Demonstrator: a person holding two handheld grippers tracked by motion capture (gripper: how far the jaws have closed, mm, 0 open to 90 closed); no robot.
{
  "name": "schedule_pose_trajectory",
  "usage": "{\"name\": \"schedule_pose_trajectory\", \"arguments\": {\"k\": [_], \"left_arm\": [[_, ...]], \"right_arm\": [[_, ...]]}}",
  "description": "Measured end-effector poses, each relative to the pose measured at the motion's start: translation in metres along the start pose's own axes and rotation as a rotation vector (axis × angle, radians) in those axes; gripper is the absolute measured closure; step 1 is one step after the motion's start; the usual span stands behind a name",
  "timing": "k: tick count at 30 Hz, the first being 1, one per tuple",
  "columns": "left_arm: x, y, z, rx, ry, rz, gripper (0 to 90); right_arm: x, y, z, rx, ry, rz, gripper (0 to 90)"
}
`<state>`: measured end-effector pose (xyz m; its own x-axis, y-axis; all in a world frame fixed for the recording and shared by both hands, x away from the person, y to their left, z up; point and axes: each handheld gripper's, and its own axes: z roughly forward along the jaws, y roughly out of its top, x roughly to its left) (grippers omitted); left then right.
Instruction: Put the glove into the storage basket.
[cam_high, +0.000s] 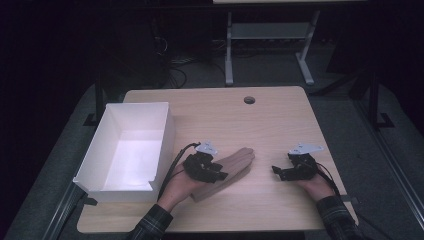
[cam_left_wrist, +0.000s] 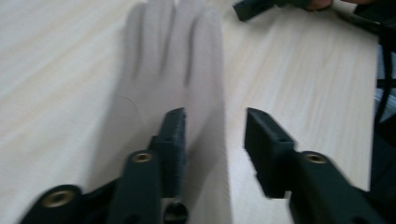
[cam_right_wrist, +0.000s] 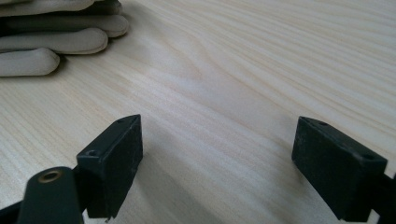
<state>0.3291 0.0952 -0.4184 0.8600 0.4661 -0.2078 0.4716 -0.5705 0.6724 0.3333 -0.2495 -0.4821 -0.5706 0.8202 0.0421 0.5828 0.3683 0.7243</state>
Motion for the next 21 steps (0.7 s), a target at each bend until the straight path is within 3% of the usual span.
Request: {"name": "schedule_pose_trajectory", "arguments": {"k": [4,5,7,9,17,18,21], "left_arm": [[0.009,0.006,0.006,0.007,0.017,0.002,41.9],[0.011,0.008,0.008,0.013,0.023,0.014,31.2],[0.014,0.01,0.013,0.023,0.05,0.039,27.5],[0.018,0.011,0.019,0.032,0.058,0.034,21.7],[0.022,0.007,0.039,0.105,0.061,0.044,14.4],[0.021,0.006,0.042,0.094,0.062,0.025,14.4],[0.019,0.004,0.046,0.128,0.068,0.058,14.5]], "right_arm": [[0.0,0.001,0.0,0.001,-0.002,0.001,15.5],[0.0,0.001,0.001,0.0,-0.003,-0.004,15.5],[0.0,0.001,0.001,0.0,-0.003,-0.004,15.6],[0.0,0.001,0.001,0.0,-0.003,-0.004,15.5],[0.0,0.001,0.001,-0.001,-0.002,-0.003,15.5],[0.0,0.001,0.001,-0.001,-0.002,-0.003,15.5],[0.0,0.001,0.001,0.0,-0.002,-0.003,15.5]]}}
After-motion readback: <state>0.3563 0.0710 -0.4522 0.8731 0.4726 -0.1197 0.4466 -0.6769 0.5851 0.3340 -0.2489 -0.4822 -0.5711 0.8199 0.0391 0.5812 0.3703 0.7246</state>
